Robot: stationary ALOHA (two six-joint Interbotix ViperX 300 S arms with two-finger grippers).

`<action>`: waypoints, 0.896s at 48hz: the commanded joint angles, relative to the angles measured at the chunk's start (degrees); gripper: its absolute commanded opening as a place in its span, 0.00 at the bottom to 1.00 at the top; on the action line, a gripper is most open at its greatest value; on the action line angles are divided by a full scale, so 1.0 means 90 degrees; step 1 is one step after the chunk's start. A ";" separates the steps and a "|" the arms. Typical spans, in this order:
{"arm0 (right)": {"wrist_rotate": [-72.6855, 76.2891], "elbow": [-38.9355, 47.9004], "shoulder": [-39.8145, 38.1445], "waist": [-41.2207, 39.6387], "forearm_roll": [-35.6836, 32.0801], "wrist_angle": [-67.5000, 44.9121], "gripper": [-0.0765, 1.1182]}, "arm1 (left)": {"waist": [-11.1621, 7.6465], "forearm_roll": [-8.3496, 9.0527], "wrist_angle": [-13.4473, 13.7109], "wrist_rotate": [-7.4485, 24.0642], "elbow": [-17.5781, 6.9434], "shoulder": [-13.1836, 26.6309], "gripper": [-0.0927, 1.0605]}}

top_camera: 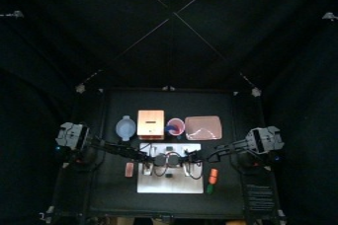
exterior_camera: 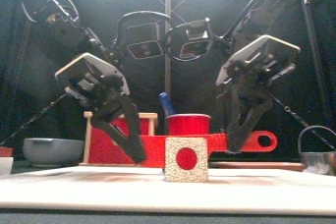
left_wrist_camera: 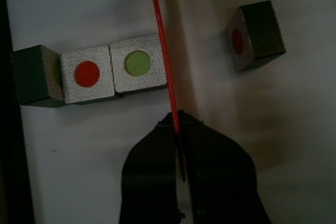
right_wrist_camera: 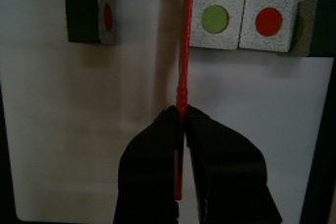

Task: Cut the sushi into 4 pieces with the knife
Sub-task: Cut the sushi into 4 pieces

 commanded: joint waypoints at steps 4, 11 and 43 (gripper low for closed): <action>0.0020 -0.0078 -0.0322 -0.0029 0.0020 0.0039 0.28 | 0.0020 -0.0010 -0.0029 0.0020 -0.0156 -0.0371 0.64; 0.0020 0.0039 -0.0664 0.0010 0.0078 0.0352 0.28 | 0.0020 -0.0010 -0.0029 0.0020 -0.0117 -0.0664 0.69; 0.0020 0.1455 -0.2930 0.0137 0.1455 0.1992 0.30 | 0.0361 -0.0449 -0.0840 0.0000 0.0947 -0.2393 0.68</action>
